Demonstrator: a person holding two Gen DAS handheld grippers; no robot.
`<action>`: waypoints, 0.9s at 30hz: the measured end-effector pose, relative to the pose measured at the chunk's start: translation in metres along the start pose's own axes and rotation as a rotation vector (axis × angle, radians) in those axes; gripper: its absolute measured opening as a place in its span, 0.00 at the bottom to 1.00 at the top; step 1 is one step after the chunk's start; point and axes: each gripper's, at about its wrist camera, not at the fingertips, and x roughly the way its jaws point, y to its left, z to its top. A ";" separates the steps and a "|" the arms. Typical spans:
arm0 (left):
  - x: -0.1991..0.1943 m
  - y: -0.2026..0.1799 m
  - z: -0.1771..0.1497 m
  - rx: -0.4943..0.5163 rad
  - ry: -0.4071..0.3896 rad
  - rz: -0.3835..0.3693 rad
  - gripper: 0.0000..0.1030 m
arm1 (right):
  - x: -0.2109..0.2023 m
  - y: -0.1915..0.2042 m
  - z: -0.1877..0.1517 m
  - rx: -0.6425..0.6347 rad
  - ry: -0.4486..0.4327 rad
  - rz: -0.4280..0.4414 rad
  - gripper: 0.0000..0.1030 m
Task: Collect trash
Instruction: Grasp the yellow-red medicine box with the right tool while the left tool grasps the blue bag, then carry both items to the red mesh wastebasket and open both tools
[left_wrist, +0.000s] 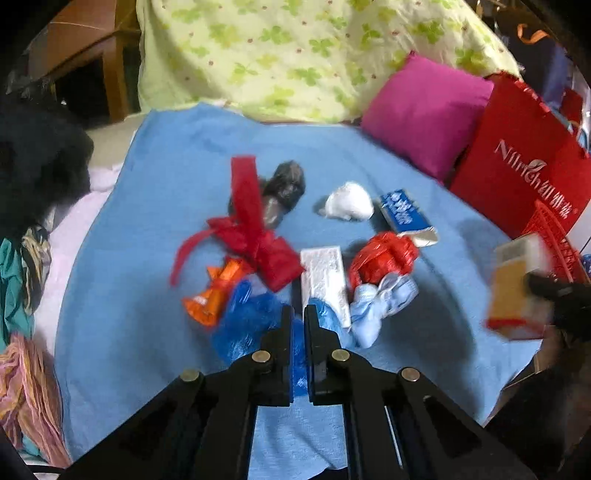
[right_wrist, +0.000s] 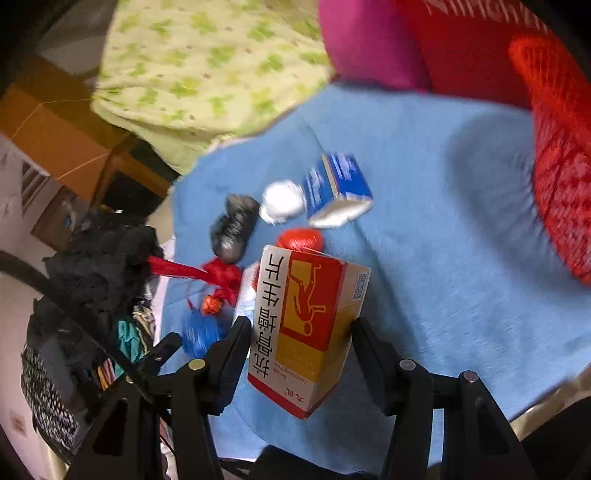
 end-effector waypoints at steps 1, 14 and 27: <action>0.005 0.002 -0.002 -0.015 0.015 0.001 0.05 | -0.009 0.000 -0.001 -0.016 -0.015 -0.004 0.58; 0.057 0.018 -0.021 -0.196 0.052 0.071 0.49 | -0.063 -0.010 -0.019 -0.174 -0.134 -0.065 0.58; -0.044 -0.060 0.013 -0.017 -0.197 -0.059 0.27 | -0.144 -0.033 0.009 -0.222 -0.533 -0.028 0.58</action>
